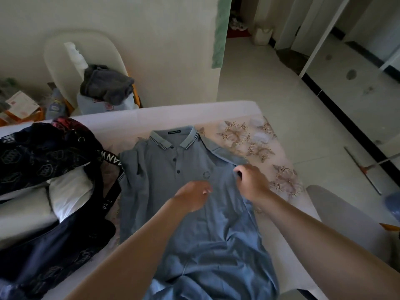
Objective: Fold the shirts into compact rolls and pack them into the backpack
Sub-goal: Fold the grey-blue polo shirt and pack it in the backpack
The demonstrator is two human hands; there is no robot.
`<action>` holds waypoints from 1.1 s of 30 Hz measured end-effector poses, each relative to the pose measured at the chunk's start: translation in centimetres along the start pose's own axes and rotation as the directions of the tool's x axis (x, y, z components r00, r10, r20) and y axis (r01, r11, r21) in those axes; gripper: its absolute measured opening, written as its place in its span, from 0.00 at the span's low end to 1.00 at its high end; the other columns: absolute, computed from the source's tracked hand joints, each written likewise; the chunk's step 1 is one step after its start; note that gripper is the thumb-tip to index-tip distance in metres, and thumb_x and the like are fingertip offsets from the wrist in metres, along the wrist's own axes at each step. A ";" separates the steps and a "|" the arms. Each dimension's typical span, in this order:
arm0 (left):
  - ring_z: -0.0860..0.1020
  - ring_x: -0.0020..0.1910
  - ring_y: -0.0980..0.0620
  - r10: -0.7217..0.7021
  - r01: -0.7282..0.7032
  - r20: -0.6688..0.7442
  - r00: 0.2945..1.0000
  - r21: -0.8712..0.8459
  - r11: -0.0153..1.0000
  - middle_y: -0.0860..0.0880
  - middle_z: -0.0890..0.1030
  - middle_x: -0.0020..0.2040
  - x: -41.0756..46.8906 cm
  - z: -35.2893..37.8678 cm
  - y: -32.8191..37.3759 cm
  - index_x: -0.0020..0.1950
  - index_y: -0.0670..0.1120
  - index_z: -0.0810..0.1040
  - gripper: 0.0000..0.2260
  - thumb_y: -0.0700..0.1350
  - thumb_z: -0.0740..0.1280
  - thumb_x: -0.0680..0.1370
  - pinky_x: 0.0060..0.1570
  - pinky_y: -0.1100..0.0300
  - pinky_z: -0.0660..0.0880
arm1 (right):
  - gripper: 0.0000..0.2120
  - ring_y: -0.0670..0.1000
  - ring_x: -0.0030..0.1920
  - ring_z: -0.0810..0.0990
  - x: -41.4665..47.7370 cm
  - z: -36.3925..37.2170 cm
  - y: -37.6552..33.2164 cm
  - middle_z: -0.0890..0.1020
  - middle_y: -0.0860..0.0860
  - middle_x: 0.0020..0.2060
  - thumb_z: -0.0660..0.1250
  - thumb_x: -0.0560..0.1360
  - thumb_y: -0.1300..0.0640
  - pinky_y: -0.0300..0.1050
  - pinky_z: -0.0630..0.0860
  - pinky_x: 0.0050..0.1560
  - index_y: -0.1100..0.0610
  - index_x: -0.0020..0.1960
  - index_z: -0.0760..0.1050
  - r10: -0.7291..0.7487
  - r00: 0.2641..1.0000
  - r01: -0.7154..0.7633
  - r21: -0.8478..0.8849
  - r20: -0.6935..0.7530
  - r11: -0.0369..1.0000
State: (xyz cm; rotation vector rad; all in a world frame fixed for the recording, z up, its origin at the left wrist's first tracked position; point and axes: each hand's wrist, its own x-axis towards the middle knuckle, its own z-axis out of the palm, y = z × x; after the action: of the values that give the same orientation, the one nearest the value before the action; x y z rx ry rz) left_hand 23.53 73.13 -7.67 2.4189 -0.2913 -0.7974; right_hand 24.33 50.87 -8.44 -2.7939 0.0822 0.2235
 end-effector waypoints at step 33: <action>0.62 0.73 0.44 0.040 0.100 -0.357 0.933 0.367 0.925 0.48 0.63 0.73 16.5 1.4 4.1 0.72 0.52 0.67 0.20 0.49 0.59 0.79 0.71 0.47 0.60 | 0.26 0.62 0.65 0.72 12.9 0.1 5.1 0.72 0.60 0.67 0.67 0.73 0.64 0.60 0.73 0.63 0.58 0.70 0.69 -0.216 0.921 0.203 -0.072 -0.324 0.977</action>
State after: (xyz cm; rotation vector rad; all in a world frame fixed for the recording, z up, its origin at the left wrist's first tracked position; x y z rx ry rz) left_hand 35.73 63.14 -14.09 2.8800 -0.2830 -0.3109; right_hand 36.62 45.71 -12.33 -2.8205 -0.1434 -0.3014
